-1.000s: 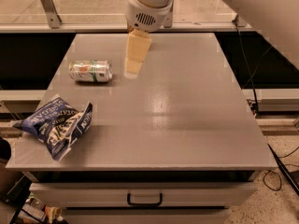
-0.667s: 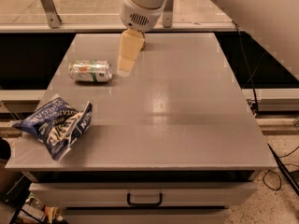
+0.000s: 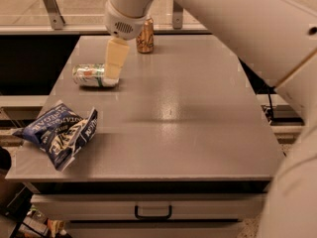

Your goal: Place 7up can upright

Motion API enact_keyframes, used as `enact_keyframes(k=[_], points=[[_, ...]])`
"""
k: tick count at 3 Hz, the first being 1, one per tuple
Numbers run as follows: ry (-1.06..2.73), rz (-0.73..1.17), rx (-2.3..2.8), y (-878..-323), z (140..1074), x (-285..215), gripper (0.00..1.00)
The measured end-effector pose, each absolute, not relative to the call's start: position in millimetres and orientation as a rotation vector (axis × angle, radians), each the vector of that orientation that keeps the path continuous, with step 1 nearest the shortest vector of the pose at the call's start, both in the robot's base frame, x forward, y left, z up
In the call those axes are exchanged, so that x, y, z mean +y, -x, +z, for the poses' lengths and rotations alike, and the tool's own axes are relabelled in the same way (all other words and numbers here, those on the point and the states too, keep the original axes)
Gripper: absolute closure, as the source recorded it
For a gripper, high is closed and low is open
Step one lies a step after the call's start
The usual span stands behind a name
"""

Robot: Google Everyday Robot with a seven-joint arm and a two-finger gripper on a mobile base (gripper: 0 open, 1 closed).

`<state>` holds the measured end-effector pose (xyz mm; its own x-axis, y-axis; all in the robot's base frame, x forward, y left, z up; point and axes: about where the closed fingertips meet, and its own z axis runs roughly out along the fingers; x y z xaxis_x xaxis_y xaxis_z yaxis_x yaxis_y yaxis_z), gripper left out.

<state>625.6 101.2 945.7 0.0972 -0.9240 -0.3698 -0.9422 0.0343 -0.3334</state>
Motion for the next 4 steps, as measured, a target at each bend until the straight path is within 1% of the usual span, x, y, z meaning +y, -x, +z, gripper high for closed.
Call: enact_keyframes(k=[1,2,4], points=[[1.956,0.083,1.803,-637.3,932.7,129.8,0.0],[2.004,0.096,1.799,-644.8,923.1,147.4,0.0],[2.125,0.016,1.819,-648.4,904.7,168.5,0.0]])
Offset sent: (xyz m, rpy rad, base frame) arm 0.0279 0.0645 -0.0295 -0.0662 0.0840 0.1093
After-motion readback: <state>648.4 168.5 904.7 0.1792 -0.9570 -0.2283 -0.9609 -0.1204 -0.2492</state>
